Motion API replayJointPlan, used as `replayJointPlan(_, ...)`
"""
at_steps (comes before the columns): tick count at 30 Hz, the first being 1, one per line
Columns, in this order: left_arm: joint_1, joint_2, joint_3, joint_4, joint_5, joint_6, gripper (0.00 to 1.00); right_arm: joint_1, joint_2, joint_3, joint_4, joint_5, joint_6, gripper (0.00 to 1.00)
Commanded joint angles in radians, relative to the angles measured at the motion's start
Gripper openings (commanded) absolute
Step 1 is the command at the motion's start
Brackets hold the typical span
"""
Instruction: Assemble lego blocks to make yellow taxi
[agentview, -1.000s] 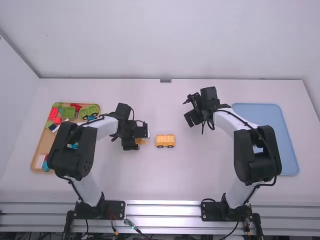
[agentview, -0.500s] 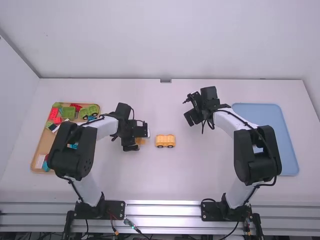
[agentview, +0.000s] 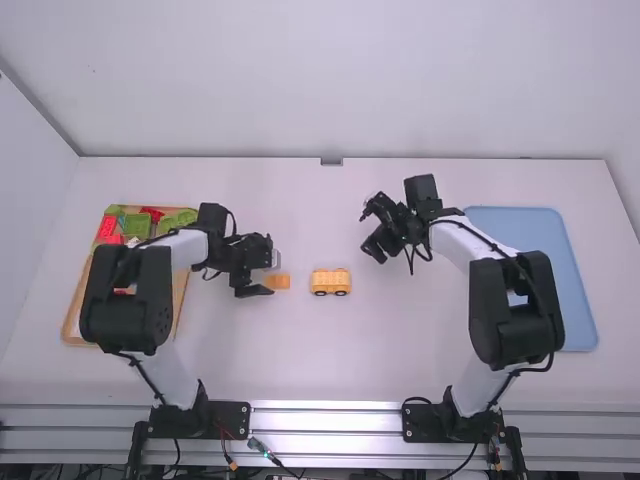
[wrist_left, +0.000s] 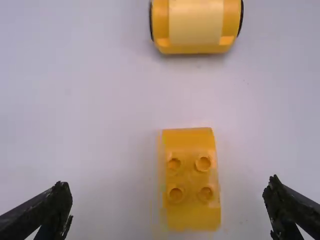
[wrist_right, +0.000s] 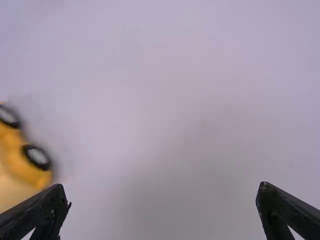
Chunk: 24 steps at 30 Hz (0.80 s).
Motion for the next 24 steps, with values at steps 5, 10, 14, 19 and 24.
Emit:
replayJointPlan(5, -0.005, 0.105, -0.008, 0.066, 0.152, -0.02, 0.99, -0.052, -0.018, -0.072, 0.009, -0.424, -0.346, 0.99)
replayJointPlan(10, 0.002, 0.145, -0.008, 0.07, 0.24, 0.029, 0.99, -0.06, -0.018, -0.192, 0.149, -0.513, -0.362, 0.99)
replayJointPlan(14, 0.02, 0.146, -0.011, 0.067, 0.246, 0.032, 0.99, -0.044, -0.018, -0.284, 0.299, -0.533, -0.32, 0.99)
replayJointPlan(19, 0.026, 0.146, -0.011, 0.054, 0.238, 0.026, 0.77, -0.034, -0.018, -0.358, 0.481, -0.529, -0.214, 0.99)
replayJointPlan(24, 0.02, 0.147, -0.011, 0.037, 0.212, 0.026, 0.68, -0.035, -0.018, -0.376, 0.529, -0.529, -0.167, 0.99)
